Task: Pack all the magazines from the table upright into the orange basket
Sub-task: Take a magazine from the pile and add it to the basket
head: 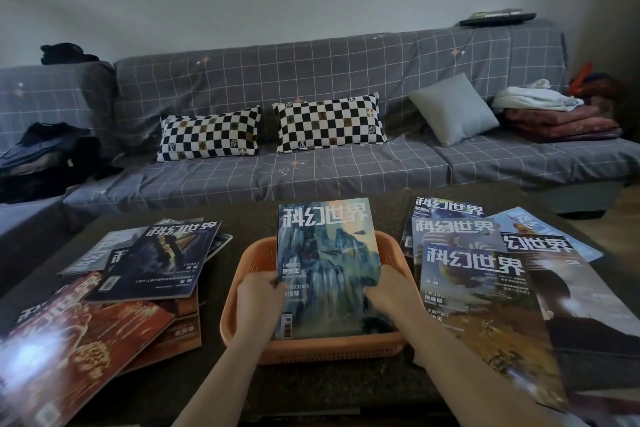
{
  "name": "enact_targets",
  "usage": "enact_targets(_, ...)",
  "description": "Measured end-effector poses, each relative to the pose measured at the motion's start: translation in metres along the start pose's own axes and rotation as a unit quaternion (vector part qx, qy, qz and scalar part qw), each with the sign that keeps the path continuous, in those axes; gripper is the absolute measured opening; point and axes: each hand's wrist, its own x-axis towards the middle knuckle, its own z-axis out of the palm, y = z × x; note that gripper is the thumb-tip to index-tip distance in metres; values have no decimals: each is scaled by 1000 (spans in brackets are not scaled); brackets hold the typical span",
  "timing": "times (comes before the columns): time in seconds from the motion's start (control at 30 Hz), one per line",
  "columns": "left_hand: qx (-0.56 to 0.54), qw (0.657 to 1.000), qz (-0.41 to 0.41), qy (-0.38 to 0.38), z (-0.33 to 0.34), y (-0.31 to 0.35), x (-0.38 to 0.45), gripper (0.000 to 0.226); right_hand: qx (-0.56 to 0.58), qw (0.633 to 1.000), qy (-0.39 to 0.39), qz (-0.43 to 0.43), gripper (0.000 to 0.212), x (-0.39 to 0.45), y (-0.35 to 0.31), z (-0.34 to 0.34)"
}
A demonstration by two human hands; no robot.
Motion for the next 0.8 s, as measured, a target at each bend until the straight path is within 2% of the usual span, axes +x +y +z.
enact_targets(0.1,-26,999,-25,-6,-2,-1,2,12,44,999,-6,-6,11,1,-3,-1)
enact_targets(0.17,-48,998,-48,-18,-2,-4,5,10,67,998,-9,-11,16,3,-3,-1)
enact_targets(0.3,-86,992,-88,-34,-4,-9,9,10,98,995,-2,28,14,5,0,0)
enact_targets(0.37,-86,992,-86,-35,-3,-11,10,9,107,994,4,36,8,7,2,2)
enact_targets(0.43,-68,995,-73,-27,-3,-10,9,9,107,994,7,33,10,8,4,3)
enact_targets(0.63,-37,997,-65,-19,0,-5,8,15,90,996,-20,8,4,7,0,2)
enact_targets(0.73,-32,999,-42,-9,3,5,2,5,103,994,12,16,21,4,-2,2)
enact_targets(0.8,-34,999,7,7,6,11,-3,26,100,994,52,2,33,0,-2,1)
